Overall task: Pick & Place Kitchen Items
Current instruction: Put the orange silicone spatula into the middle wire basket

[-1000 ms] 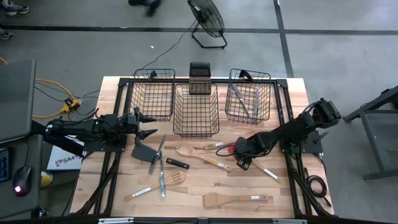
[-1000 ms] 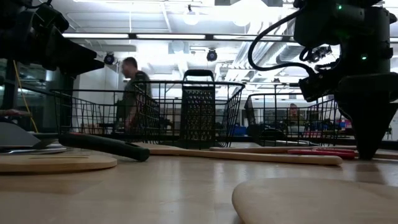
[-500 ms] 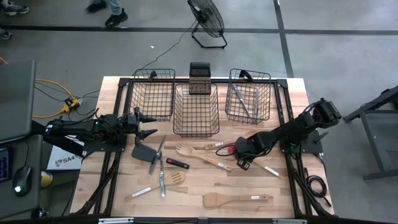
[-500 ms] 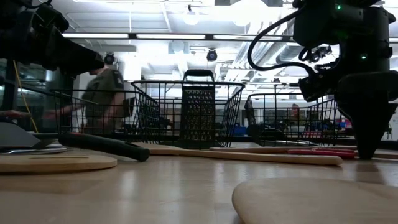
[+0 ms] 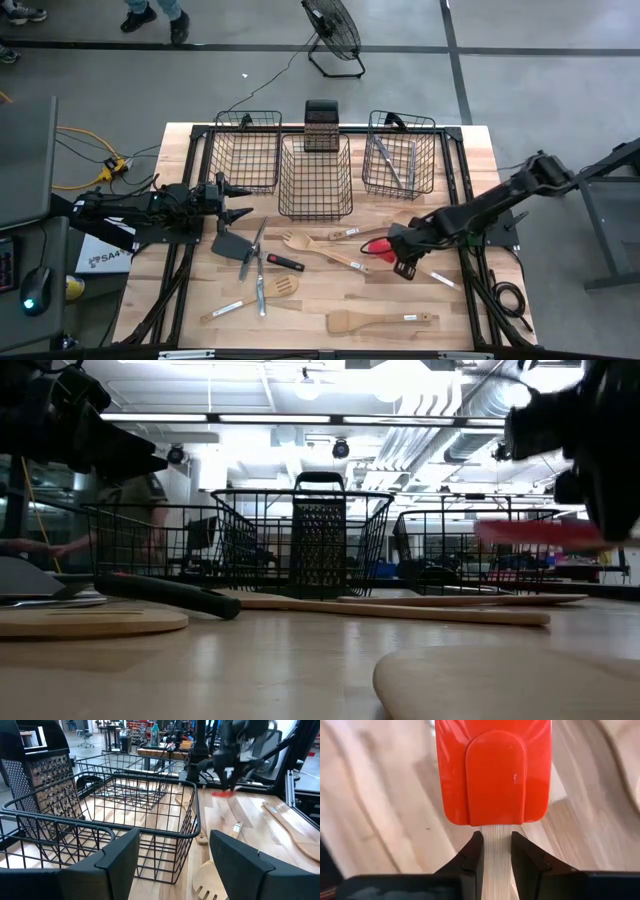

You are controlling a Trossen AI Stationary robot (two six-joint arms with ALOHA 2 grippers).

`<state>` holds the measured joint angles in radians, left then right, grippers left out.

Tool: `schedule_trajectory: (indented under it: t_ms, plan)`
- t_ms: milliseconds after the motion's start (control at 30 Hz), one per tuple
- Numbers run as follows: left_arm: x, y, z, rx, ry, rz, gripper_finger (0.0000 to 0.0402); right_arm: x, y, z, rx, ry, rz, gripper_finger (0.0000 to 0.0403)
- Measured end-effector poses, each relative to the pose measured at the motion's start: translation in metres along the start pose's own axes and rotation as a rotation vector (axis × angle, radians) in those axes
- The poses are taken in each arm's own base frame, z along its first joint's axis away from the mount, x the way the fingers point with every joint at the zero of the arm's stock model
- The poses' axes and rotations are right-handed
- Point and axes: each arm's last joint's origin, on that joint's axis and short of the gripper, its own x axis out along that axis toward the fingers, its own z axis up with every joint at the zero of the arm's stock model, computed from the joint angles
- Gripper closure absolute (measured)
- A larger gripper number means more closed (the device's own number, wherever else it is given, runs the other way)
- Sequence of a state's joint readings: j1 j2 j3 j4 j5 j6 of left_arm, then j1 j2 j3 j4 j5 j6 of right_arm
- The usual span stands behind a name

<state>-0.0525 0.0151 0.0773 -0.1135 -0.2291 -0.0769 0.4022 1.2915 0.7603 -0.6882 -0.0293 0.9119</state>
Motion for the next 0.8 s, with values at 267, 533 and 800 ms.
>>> schedule_trajectory:
  t_ms: [267, 533, 800]
  plan:
    - [0.0, 0.0, 0.0, 0.0, 0.0, 0.0, 0.0165, -0.025, 0.012, 0.009, -0.106, -0.256, 0.154, 0.0338]
    - [0.0, 0.0, 0.0, 0.0, 0.0, 0.0, 0.0165, -0.037, 0.025, 0.023, -0.219, -0.436, 0.223, 0.0338]
    - [0.0, 0.0, 0.0, 0.0, 0.0, 0.0, 0.0165, -0.08, 0.039, 0.049, -0.365, -0.587, 0.173, 0.0338]
